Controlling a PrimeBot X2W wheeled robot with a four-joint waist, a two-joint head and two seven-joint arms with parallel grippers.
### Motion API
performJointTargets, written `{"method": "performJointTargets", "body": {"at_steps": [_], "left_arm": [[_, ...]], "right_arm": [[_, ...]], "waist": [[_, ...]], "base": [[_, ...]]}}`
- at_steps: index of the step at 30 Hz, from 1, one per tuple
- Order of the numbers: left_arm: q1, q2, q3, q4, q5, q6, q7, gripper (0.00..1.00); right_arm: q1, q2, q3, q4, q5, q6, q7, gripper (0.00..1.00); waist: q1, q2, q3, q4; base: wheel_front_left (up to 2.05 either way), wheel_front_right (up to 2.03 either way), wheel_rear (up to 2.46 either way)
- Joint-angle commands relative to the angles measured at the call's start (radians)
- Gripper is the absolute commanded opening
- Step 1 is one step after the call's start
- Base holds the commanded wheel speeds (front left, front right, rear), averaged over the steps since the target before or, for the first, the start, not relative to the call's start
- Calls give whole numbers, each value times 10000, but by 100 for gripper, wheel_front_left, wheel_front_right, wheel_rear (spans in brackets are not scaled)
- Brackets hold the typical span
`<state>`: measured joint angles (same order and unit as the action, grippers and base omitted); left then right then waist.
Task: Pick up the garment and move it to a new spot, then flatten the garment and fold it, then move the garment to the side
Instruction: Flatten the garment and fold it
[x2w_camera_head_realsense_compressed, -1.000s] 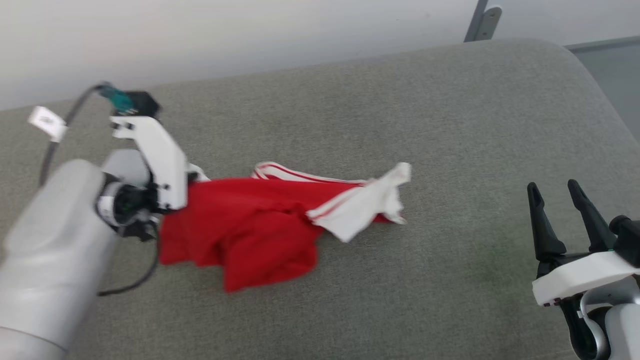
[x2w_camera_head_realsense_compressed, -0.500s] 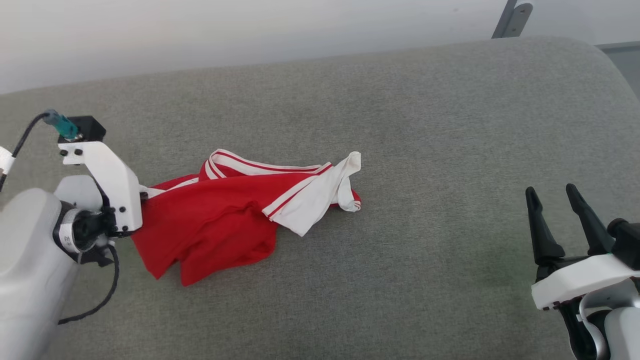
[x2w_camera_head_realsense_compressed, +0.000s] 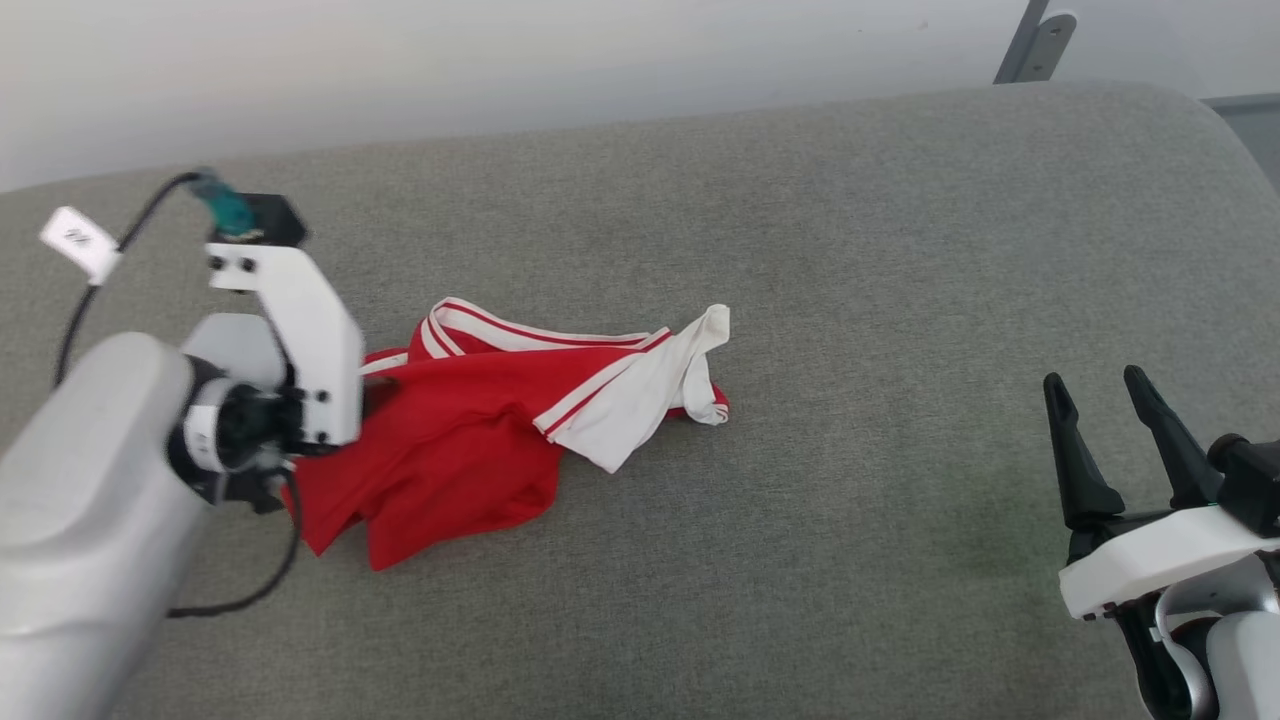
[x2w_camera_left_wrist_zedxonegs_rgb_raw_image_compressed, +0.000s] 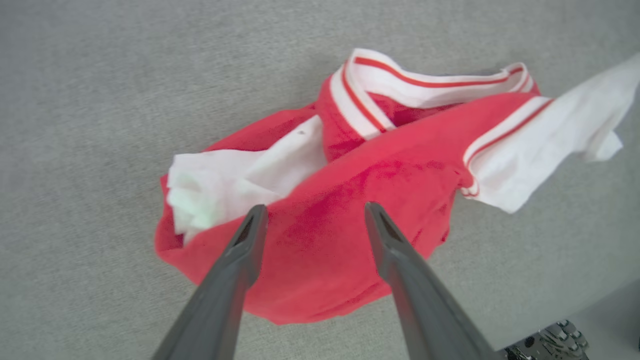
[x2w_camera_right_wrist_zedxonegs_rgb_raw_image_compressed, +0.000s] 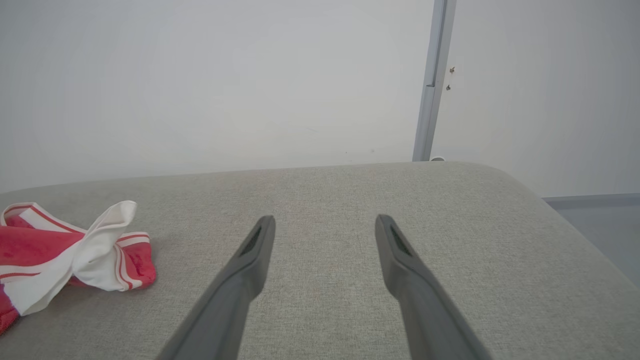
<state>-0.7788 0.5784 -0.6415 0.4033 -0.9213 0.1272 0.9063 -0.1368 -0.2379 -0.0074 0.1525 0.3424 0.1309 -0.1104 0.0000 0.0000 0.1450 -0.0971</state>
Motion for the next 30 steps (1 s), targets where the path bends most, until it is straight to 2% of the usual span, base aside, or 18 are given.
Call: {"method": "performJointTargets", "body": {"at_steps": [1, 7, 10, 12, 14, 17, 20, 26, 30], "left_arm": [[146, -23, -151, -268, 131, 109, 134, 100], [518, -14, -648, -593, 419, 190, 321, 100], [709, -59, -920, -311, 660, 35, 99, 100], [746, -145, -1085, -56, 748, -223, -49, 100], [729, -251, -1151, 219, 681, -505, -152, 0], [534, -347, -1152, 504, 557, -748, -157, 0], [394, -534, -1011, 475, 205, -798, 93, 0], [767, -613, -1009, -441, -478, -503, 1186, 0], [1379, -605, -1184, -1437, -674, -225, 1491, 0]], "right_arm": [[-24, 4, 7, -17, 66, -3, -35, 100], [-126, 27, 184, -1, 107, -3, -60, 100], [-198, -8, 256, 30, 137, -3, -110, 100], [-243, -30, 287, 73, 181, -3, -147, 100], [-301, -52, 310, 112, 202, -3, -184, 100], [-327, -67, 288, 165, 261, -3, -234, 100], [-271, -110, 208, 195, 288, -3, -264, 100], [-211, -66, 118, 66, 233, -3, -193, 100], [-212, -36, 77, -64, 222, -3, -148, 100]], "waist": [[0, 0, 11, -49], [0, 0, 98, -239], [0, 0, 179, -335], [0, 0, 219, -381], [0, 0, 244, -396], [0, 0, 235, -365], [0, 0, 167, -265], [0, 0, 89, -108], [0, 0, 178, -95]], "base": [[0, 0, 0], [0, 0, 0], [0, 0, 0], [0, 0, 0], [0, 0, 0], [0, 0, 0], [0, 0, 0], [0, 0, 0], [0, 0, 0]]}}
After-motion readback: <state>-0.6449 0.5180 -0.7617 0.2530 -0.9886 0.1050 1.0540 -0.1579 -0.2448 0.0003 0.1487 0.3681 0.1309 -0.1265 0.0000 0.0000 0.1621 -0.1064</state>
